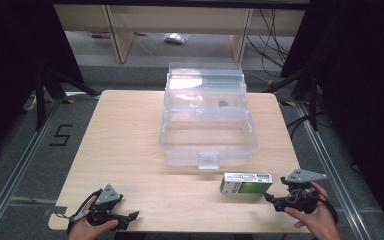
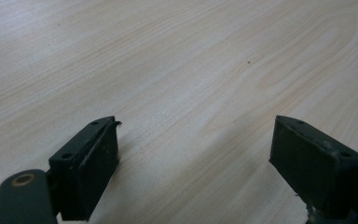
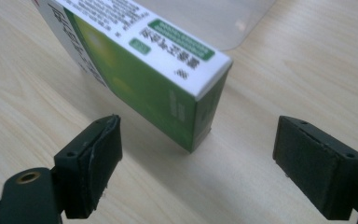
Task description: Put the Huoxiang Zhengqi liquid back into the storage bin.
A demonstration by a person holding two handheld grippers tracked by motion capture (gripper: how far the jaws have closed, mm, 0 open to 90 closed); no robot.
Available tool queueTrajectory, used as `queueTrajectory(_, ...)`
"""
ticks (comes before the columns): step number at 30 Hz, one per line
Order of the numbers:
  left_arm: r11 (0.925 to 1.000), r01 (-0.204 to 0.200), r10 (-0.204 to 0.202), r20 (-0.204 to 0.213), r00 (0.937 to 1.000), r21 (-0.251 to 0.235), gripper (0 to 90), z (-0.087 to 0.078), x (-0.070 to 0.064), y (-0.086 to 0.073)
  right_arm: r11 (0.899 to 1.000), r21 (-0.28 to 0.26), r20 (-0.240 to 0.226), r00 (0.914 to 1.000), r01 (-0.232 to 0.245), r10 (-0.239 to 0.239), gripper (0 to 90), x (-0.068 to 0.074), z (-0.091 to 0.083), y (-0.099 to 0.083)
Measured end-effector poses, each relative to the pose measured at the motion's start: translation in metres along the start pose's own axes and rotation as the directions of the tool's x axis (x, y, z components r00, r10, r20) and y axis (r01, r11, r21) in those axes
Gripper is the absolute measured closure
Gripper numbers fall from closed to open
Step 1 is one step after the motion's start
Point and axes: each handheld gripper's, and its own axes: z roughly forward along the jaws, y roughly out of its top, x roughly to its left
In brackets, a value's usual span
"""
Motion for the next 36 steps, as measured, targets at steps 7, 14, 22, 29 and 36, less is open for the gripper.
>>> queueTrajectory(7,0.9998,-0.014,0.014,-0.004,0.9999,0.012,14.9,0.0,0.001,0.0,0.999,0.031,-0.002,0.9994,0.035,-0.035,16.5,0.002,-0.002,0.015)
queueTrajectory(14,0.9999,-0.006,0.006,-0.007,1.0,0.015,14.9,-0.001,0.001,0.0,0.991,0.057,0.012,0.9923,0.123,-0.123,16.7,-0.002,0.001,0.03)
queueTrajectory(22,0.9997,-0.019,0.019,-0.003,0.9998,0.015,14.9,-0.001,0.001,0.001,0.981,0.087,-0.032,0.9848,0.173,-0.17,17.1,0.006,0.002,0.048)
queueTrajectory(29,0.9998,-0.014,0.014,-0.004,0.9999,0.012,14.9,-0.001,0.001,0.001,0.958,0.125,-0.059,0.9653,0.26,-0.254,17.0,0.014,0.005,0.065)
queueTrajectory(36,1.0,0.001,-0.001,-0.005,1.0,0.008,14.9,-0.001,0.0,0.0,0.925,0.182,-0.091,0.9423,0.334,-0.322,17.3,0.022,0.013,0.078)
